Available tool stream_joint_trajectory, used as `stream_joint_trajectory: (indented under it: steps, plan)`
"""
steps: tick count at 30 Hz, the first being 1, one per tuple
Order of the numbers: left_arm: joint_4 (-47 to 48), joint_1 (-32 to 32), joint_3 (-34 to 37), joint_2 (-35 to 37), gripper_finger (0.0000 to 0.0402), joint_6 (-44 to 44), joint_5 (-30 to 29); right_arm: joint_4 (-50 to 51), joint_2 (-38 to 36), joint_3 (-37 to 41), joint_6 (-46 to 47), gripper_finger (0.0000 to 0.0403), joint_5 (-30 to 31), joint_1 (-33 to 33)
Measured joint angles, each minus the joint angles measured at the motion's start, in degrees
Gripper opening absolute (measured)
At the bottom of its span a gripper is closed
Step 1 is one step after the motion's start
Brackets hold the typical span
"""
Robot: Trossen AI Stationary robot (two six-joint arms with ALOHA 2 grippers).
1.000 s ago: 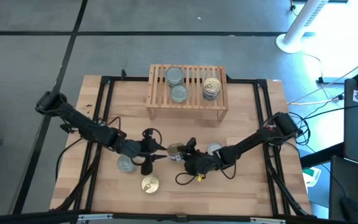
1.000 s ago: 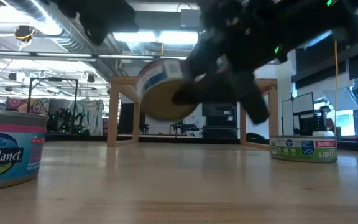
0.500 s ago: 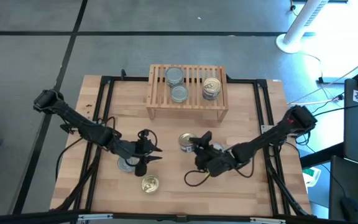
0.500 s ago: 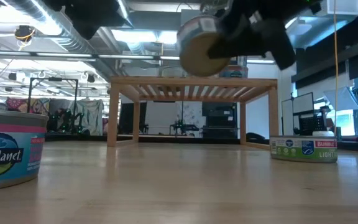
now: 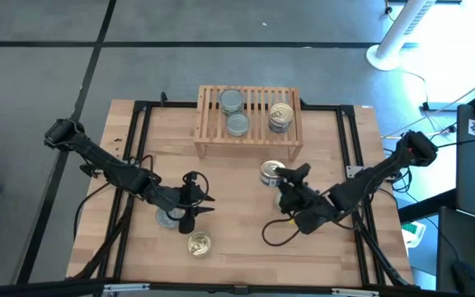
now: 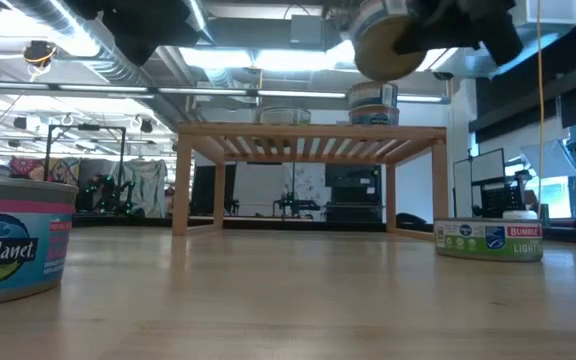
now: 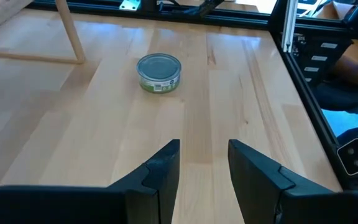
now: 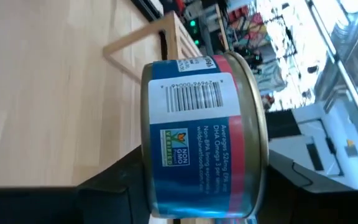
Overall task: Stack canned seafood by type on shelf
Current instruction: Put the blue pink tuna can on the shelf aligned with the other blue pink tuna can
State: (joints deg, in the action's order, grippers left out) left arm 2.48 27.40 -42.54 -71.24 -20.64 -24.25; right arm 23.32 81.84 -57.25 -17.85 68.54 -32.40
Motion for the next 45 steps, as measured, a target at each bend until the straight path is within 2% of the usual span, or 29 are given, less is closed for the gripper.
stream_joint_trajectory:
  steps: [4, 9, 12, 16, 21, 25, 31, 36, 40, 45]
  plan:
    - [-0.07, 0.00, 0.01, 0.00, 0.0131, 0.00, 0.01, 7.87, -1.06, 0.00, 5.79, 0.0203, 0.72, 0.17]
    - [-0.07, 0.00, 0.00, 0.00, 0.0131, 0.00, 0.02, 16.58, -1.13, 0.00, 9.37, 0.0193, 7.05, 0.17]
    - [-0.07, 0.00, 0.02, 0.00, 0.0131, 0.00, 0.02, 18.82, -1.13, 0.00, 10.62, 0.0198, 8.28, 0.93]
    - [-0.09, 0.00, 0.00, 0.00, 0.0131, -0.20, 0.00, 20.52, -1.13, 0.00, 10.77, 0.0213, 7.63, 3.69]
    - [-0.08, 0.00, 0.00, -0.02, 0.0131, -0.46, 0.00, 22.70, -1.13, 0.00, 10.76, 0.0193, 4.72, 8.55]
    - [-0.09, 0.00, 0.01, -0.02, 0.0131, -0.46, 0.00, 24.18, -1.13, 0.00, 10.52, 0.0194, 2.94, 12.10]
    - [-0.09, 0.00, 0.02, -0.02, 0.0131, -0.46, 0.00, 24.82, -1.13, 0.00, 9.75, 0.0217, 1.78, 16.23]
    - [-0.09, 0.00, 0.02, -0.02, 0.0131, -0.44, 0.00, 24.73, -1.13, -0.04, 8.37, 0.0193, -0.71, 19.27]
    - [-0.09, 0.00, 0.02, -0.02, 0.0131, -0.45, 0.00, 24.37, -1.13, -0.04, 6.65, 0.0193, -0.76, 21.01]
    - [-0.09, 0.00, 0.02, -0.02, 0.0131, -0.44, 0.00, 22.17, -1.13, -0.04, 3.62, 0.0223, -1.56, 22.06]
